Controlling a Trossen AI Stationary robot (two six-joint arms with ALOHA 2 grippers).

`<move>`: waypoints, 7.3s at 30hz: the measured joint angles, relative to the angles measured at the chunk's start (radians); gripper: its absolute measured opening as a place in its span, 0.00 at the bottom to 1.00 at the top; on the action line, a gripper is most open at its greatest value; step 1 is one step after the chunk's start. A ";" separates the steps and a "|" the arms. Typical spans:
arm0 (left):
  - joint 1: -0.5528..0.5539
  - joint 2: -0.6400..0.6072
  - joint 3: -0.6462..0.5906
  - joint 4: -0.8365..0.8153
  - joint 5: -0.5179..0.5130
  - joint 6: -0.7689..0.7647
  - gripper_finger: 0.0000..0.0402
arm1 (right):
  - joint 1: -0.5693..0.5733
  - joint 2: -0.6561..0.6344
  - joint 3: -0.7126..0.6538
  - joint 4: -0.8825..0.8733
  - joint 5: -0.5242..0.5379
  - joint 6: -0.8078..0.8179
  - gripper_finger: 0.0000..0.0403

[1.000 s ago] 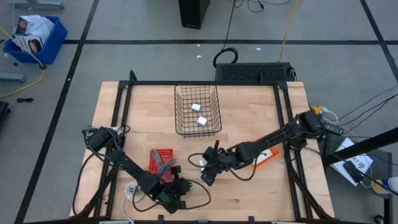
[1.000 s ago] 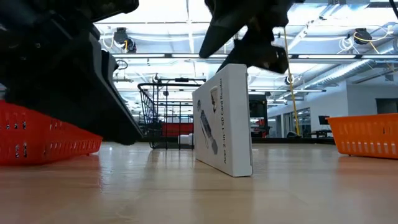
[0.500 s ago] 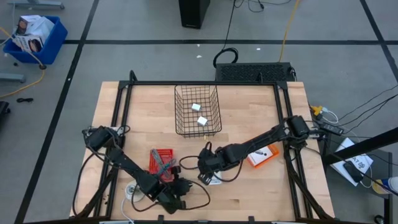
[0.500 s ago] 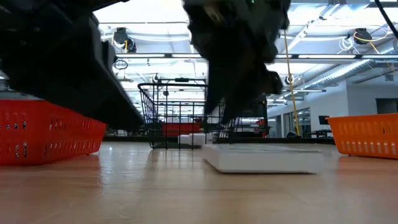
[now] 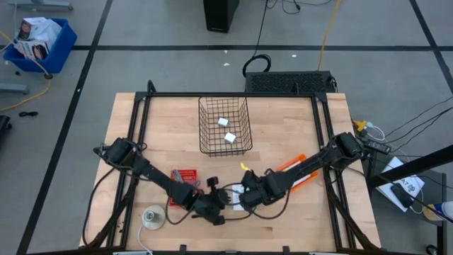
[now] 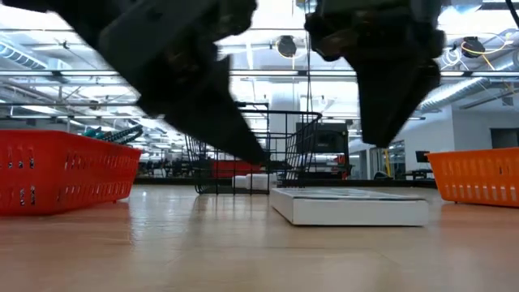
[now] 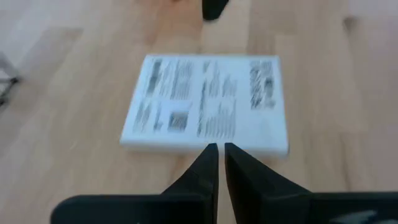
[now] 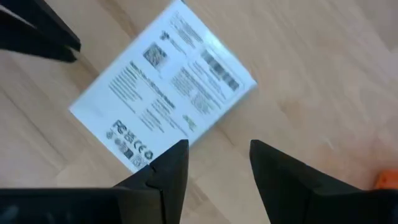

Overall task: Pick and place items into bin
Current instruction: Put the white card reader box into the orange bin, then return to Home Position

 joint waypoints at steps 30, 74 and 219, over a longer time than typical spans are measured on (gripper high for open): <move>0.122 0.072 0.005 -0.066 0.171 -0.106 0.09 | 0.101 -0.243 -0.569 0.690 0.135 0.213 0.41; 0.039 0.110 -0.085 0.092 0.065 -0.251 0.09 | 0.053 -0.219 -0.851 1.305 0.052 0.245 0.41; 0.043 -0.035 -0.092 0.254 0.174 -0.066 0.09 | 0.176 -0.656 -0.386 -0.349 0.236 -0.894 0.79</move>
